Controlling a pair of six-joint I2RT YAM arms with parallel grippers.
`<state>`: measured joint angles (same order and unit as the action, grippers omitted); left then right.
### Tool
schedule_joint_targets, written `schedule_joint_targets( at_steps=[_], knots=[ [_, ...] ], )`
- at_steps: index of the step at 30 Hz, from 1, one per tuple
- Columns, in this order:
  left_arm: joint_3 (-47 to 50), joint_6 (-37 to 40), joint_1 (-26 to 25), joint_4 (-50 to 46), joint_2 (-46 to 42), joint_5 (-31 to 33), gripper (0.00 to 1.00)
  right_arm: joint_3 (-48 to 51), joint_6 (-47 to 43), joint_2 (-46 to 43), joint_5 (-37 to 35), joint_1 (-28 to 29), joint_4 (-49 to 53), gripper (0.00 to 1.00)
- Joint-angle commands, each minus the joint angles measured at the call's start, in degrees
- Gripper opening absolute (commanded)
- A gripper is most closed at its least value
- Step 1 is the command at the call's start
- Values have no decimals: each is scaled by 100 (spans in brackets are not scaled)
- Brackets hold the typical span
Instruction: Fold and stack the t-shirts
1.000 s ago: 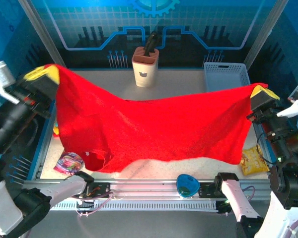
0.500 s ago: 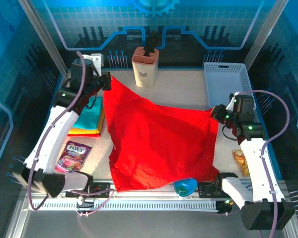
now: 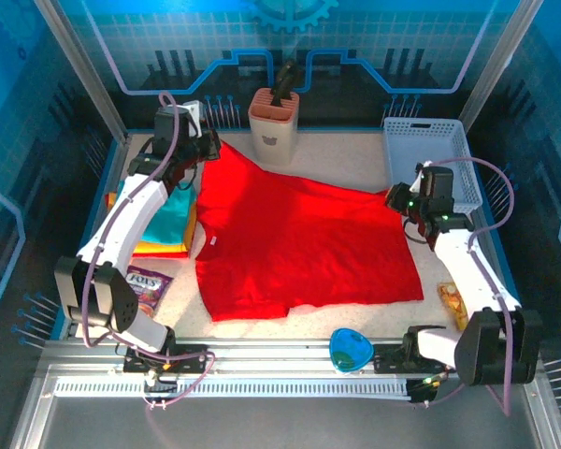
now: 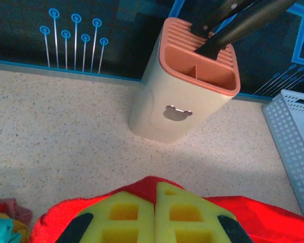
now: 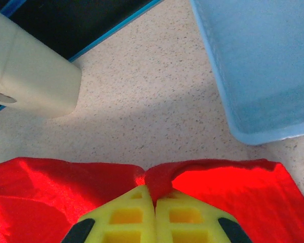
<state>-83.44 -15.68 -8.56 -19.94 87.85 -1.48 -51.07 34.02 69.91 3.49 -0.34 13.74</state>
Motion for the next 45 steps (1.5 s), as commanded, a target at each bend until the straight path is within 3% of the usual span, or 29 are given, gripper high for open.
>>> schedule_joint_targets(
  at_steps=[1, 8, 13, 34, 45],
  knots=[
    [240, -193, 56, 342, -188, -183, 0, -1, -108, 128, 129, -129, -467, 0],
    [590, -358, 127, 249, -714, -385, 0, 36, -176, -160, 547, -231, -436, 0],
    [774, -429, 178, 324, -863, -330, 0, 229, -159, -311, 330, -258, -372, 0],
    [1039, -841, 258, 904, -404, -615, 0, 353, 273, 1296, 245, -273, -2594, 0],
    [2444, -1832, 265, 820, -965, -725, 0, 248, 5, 1427, 285, -295, -1785, 0]
  ],
)
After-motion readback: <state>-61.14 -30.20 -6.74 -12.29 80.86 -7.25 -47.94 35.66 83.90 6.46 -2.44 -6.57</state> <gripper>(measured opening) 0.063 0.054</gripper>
